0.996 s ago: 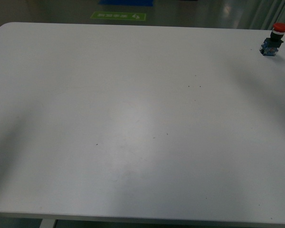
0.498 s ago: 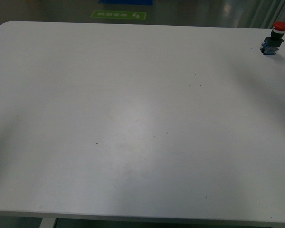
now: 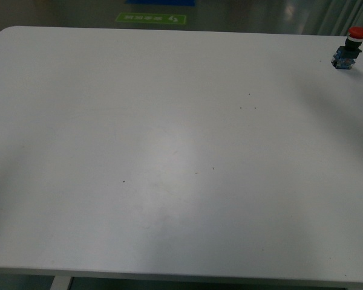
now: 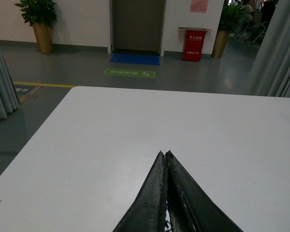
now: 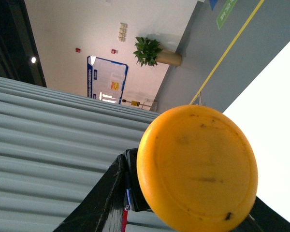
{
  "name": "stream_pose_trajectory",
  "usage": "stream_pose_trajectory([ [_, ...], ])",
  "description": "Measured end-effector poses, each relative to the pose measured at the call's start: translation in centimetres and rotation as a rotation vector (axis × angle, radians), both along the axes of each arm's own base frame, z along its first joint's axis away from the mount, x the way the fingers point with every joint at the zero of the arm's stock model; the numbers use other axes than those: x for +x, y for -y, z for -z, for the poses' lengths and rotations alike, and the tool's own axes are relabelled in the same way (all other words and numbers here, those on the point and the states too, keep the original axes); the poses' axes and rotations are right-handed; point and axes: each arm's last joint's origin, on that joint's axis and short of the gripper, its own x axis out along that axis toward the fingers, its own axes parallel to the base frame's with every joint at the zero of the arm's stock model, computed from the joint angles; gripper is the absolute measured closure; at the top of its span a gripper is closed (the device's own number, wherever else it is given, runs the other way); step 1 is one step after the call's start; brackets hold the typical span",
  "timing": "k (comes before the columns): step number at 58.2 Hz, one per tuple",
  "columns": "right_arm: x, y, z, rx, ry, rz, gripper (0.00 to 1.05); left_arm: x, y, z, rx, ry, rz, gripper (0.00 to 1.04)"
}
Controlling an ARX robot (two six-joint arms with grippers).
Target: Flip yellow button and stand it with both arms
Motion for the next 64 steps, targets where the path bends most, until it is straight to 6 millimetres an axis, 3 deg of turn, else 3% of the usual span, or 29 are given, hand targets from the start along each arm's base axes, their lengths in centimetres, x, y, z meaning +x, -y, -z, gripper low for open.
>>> stream_pose_trajectory([
  [52, -0.2, 1.6, 1.1, -0.063, -0.020, 0.038, 0.65, -2.6, 0.0, 0.3, 0.000, -0.004, 0.000, 1.01],
  [59, -0.2, 1.9, 1.2, -0.128, 0.007, 0.051, 0.65, -2.6, 0.0, 0.3, 0.000, -0.004, 0.000, 0.85],
  [64, 0.1, 2.4, 1.7, -0.287, 0.070, 0.079, 0.65, -2.6, 0.0, 0.3, 0.000, -0.004, 0.000, 0.69],
])
